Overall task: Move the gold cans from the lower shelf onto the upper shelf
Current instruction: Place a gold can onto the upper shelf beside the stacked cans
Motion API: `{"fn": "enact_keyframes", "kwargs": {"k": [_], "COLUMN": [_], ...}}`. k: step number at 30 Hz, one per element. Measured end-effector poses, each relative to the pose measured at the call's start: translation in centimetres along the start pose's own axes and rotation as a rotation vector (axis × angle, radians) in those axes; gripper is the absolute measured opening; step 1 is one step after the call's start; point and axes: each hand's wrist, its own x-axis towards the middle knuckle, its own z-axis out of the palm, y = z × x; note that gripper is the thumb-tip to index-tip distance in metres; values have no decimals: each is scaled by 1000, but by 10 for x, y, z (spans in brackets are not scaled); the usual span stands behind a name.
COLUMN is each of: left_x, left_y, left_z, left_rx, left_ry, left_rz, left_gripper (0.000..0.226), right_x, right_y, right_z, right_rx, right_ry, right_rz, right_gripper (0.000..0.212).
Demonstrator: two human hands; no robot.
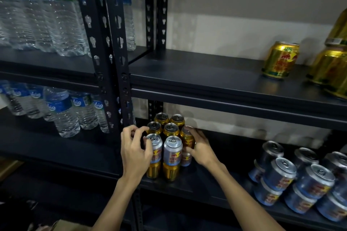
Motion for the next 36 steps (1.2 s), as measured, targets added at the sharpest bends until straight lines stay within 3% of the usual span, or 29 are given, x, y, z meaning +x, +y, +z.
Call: {"fn": "enact_keyframes", "kwargs": {"k": [10,14,22,30,36], "left_x": [1,8,71,135,177], "left_y": [2,13,111,194,209], "left_z": [-3,-11,-17,8,32], "left_rx": [-8,-78,-260,3,258], "left_ry": [-21,12,136,-260,-676], "left_rz": [1,28,388,344,115], "left_gripper": [31,27,25,31,49], "right_x": [3,-12,-65,-133,-163], "right_y": [-7,-9,-20,-58,-116], "right_z": [7,-6,-71,-134,-204], "right_rx": [69,60,72,37,55], "right_ry": [83,174,259,338,466], "right_rz": [-8,-40,-94,-252,-395], "right_gripper": [55,58,61,61,61]}}
